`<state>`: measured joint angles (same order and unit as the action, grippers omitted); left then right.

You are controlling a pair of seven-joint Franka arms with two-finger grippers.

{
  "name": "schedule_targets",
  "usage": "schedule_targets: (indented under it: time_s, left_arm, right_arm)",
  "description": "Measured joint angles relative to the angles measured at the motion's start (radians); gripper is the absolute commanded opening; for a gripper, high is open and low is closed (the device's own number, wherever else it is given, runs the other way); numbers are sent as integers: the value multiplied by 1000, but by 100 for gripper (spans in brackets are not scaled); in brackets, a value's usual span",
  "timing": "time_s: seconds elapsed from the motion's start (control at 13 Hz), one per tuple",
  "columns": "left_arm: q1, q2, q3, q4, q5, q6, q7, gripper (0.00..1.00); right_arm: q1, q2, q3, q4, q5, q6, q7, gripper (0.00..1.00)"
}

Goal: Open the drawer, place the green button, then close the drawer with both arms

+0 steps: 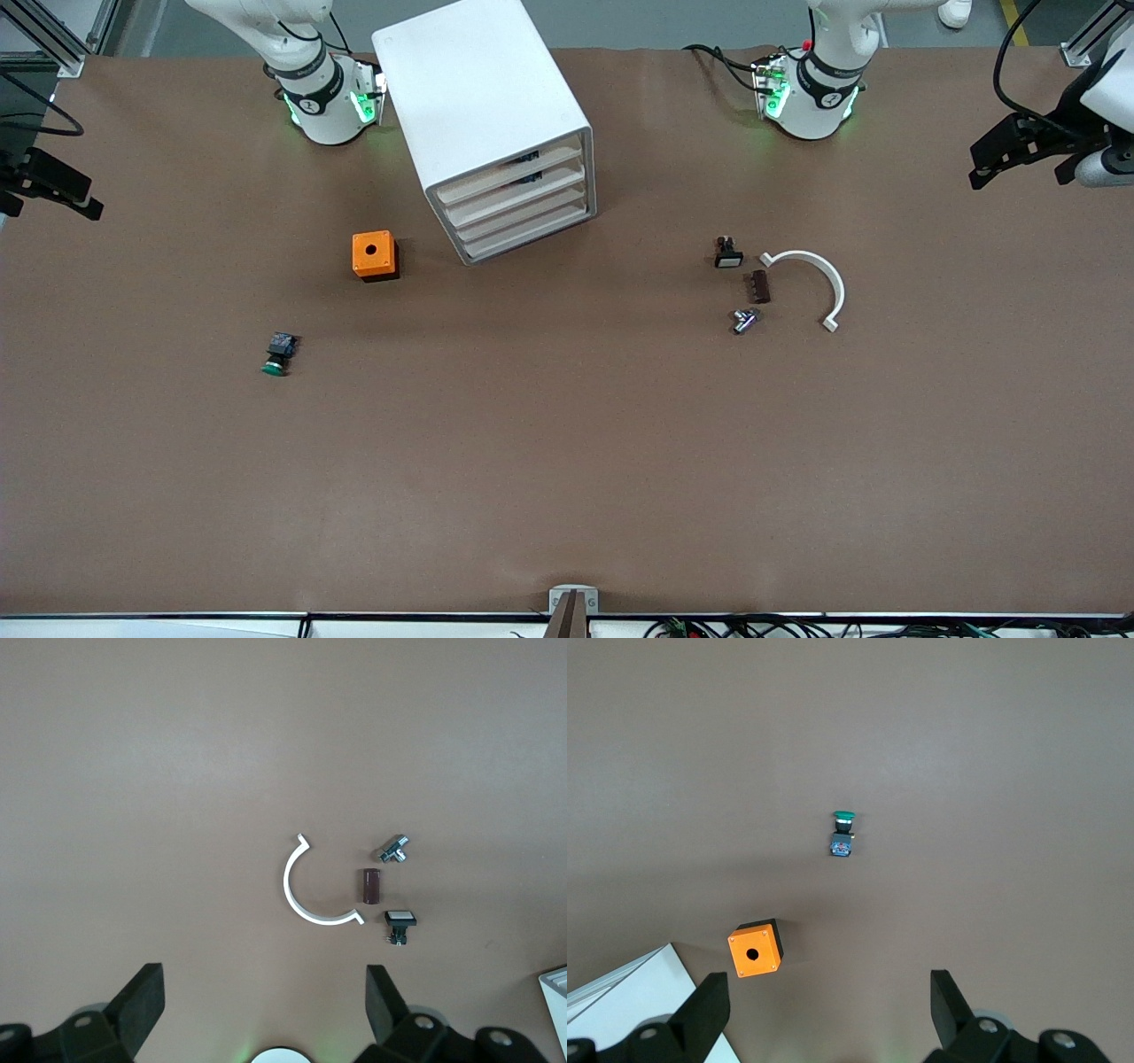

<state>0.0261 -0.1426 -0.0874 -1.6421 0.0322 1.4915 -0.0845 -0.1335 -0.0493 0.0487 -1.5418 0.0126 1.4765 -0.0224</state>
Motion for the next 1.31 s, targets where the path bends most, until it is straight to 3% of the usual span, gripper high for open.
schedule_targets:
  time_s: [0.38,0.69,0.85,1.08,1.31]
  left_arm:
    - [9,28,1,20,2,0,0,100]
    - [17,141,0,53,3,16,0,100]
    - [16,225,-2,63,3,107,-15,100]
    - [4,351,-31,73,1,167,-167,100]
    - [-74,476,-56,76,1,219,-451,100]
  right_arm:
    - [1,0,3,0,0,0,0,100]
    - [1,-2,3,0,0,-11,0,100]
    - [1,-2,3,0,1,-18,0,100]
    - [1,-2,3,0,1,-24,0,100]
    - [1,-2,1,3,1,-25,0,100]
